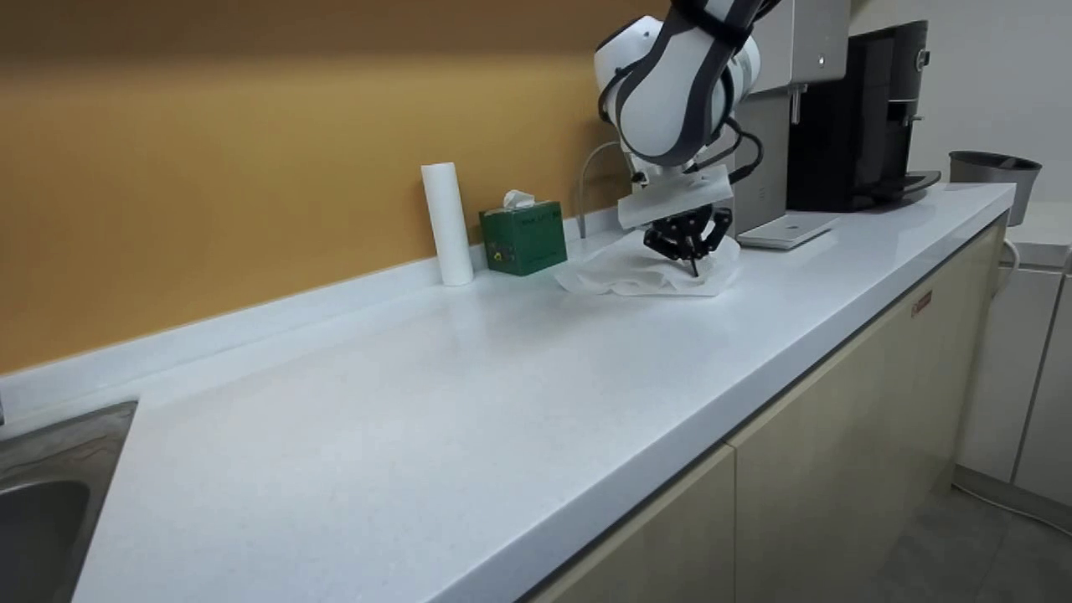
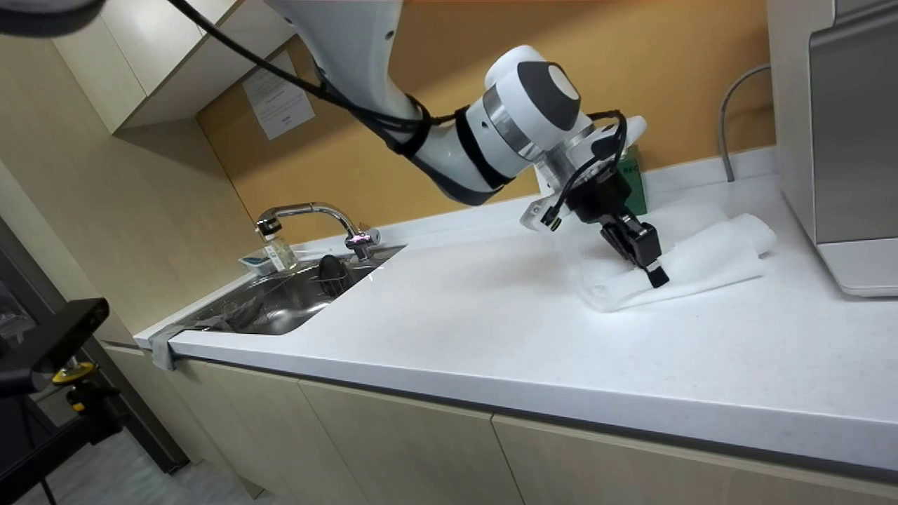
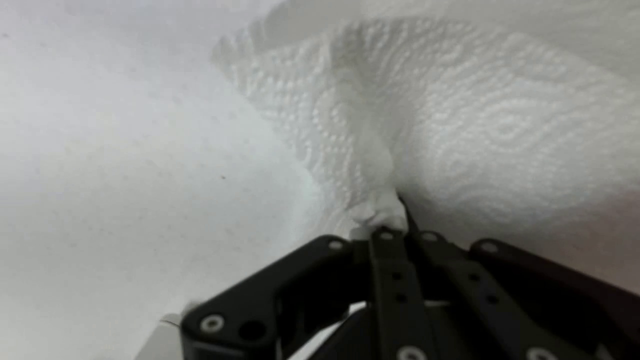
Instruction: Wipe the counter top using the paper towel
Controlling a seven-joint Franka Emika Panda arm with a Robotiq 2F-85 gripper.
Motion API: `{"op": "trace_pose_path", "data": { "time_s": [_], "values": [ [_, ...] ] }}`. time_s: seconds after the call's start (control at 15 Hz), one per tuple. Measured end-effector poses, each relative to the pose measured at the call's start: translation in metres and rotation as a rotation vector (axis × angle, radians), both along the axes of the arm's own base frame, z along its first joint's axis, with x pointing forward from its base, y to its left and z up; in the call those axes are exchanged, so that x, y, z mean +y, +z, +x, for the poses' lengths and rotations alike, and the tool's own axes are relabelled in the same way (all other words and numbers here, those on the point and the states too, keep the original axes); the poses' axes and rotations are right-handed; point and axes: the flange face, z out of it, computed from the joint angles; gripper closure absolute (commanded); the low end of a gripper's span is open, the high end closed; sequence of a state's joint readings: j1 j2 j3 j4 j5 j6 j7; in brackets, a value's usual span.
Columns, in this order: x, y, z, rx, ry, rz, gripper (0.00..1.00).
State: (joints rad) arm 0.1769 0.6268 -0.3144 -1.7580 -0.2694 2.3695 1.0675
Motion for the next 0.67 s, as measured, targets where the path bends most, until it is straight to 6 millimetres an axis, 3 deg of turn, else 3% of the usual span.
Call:
{"op": "trace_pose_path", "data": {
  "time_s": [0.27,0.67],
  "values": [
    [0.028,0.003,-0.052,0.118,0.123,0.119,1.00],
    [0.105,0.005,-0.113,0.234,0.329,0.290,1.00]
  ]
}}
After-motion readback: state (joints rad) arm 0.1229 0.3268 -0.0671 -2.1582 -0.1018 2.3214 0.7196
